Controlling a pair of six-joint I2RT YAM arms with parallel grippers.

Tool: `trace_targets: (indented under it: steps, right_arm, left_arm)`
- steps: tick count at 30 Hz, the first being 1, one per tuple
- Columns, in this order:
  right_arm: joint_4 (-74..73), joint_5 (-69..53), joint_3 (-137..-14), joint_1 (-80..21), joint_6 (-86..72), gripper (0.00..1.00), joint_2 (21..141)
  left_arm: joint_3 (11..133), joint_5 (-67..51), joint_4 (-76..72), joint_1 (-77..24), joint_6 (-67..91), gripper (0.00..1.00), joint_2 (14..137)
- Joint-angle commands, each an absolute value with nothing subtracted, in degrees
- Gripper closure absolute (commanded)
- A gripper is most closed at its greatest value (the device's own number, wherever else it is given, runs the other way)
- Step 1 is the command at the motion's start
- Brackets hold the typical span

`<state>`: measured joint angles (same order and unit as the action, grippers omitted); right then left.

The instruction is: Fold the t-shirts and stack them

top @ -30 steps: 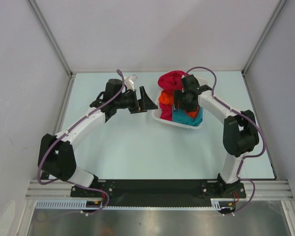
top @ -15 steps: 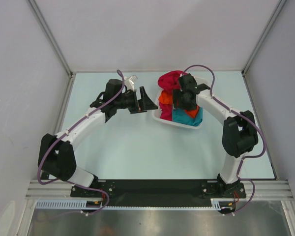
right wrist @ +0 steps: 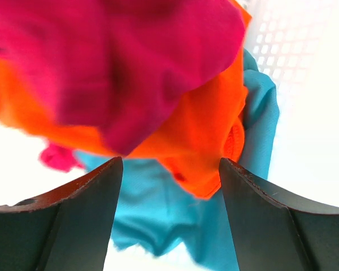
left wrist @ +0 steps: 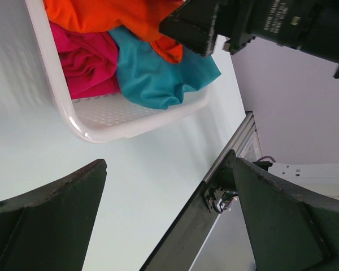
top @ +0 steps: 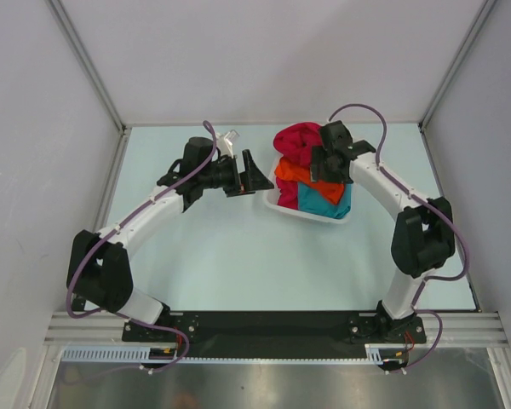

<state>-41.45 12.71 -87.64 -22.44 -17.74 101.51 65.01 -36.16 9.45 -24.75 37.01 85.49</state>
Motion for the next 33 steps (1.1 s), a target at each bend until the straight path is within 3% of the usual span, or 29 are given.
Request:
trace_targets:
  steps: [1,6,8,9,10,19,27,33]
  right_arm:
    - [-39.0,13.5,-85.3,-21.4,-17.1,0.25,106.1]
    - [-37.9,11.3,-85.6,-21.3,-17.1,0.29,109.7]
    - [-37.6,10.1,-86.0,-21.3,-16.7,0.47,110.3]
    - [-37.6,9.2,-86.4,-21.4,-16.4,0.63,110.2]
    - [-37.7,9.0,-86.8,-21.4,-16.3,1.0,109.6]
    - [-41.8,15.4,-94.6,-23.6,-15.6,1.0,99.5]
    - [-54.4,20.7,-121.9,-30.9,-13.7,1.0,97.4]
    - [-59.6,21.6,-130.1,-36.1,-14.3,1.0,98.1]
  left_arm:
    - [64.9,-36.3,8.1,-25.0,36.1,0.0,84.3]
    - [65.1,-35.9,8.7,-25.0,35.5,0.0,84.3]
    - [65.2,-35.9,8.9,-25.0,35.4,0.0,84.4]
    - [65.2,-35.9,8.8,-25.0,35.4,0.0,84.3]
    - [65.3,-35.8,8.9,-25.0,35.4,0.0,84.5]
    - [65.5,-35.9,8.9,-25.0,35.3,0.0,85.9]
    - [65.7,-35.5,8.8,-25.0,35.2,0.0,86.8]
    - [66.2,-34.7,9.5,-24.9,35.1,0.0,86.3]
